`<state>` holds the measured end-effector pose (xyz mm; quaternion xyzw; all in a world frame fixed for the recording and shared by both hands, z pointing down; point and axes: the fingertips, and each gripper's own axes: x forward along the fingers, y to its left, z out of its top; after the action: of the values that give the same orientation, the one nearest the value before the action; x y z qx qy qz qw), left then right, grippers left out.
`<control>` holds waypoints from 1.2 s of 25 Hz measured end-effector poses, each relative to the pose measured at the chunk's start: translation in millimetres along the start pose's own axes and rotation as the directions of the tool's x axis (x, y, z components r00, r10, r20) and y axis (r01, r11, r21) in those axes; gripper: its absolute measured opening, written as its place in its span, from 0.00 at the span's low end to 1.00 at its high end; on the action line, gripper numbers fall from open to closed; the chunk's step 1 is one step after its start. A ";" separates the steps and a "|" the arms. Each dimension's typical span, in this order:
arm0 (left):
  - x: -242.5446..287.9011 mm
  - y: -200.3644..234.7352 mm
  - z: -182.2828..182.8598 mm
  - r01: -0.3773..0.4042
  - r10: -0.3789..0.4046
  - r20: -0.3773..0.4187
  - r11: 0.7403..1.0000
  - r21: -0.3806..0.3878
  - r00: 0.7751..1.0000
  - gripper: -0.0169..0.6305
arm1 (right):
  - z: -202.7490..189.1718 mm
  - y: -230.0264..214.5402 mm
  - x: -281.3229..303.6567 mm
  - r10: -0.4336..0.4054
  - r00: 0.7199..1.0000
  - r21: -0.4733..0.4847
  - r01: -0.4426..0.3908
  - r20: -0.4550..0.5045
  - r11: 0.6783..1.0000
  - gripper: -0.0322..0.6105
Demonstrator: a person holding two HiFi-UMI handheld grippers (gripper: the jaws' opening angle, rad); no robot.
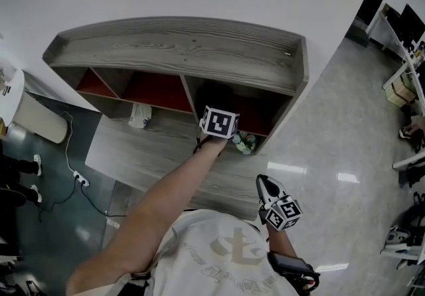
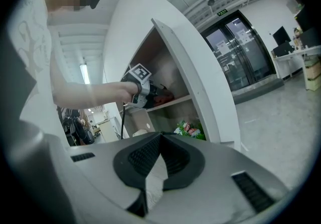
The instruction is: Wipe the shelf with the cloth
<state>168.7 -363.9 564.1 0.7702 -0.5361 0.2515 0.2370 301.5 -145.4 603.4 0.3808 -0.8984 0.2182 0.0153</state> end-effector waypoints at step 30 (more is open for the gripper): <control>-83.5 29.1 -68.7 -0.112 0.140 0.211 0.984 -0.138 0.968 0.13 | -5.2 3.2 20.9 0.161 0.986 0.002 -0.162 -0.051 0.987 0.06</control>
<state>107.1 -270.5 565.6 0.7412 -0.6216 0.1454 0.2076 283.8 -155.5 610.9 0.3011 -0.9259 0.2271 0.0208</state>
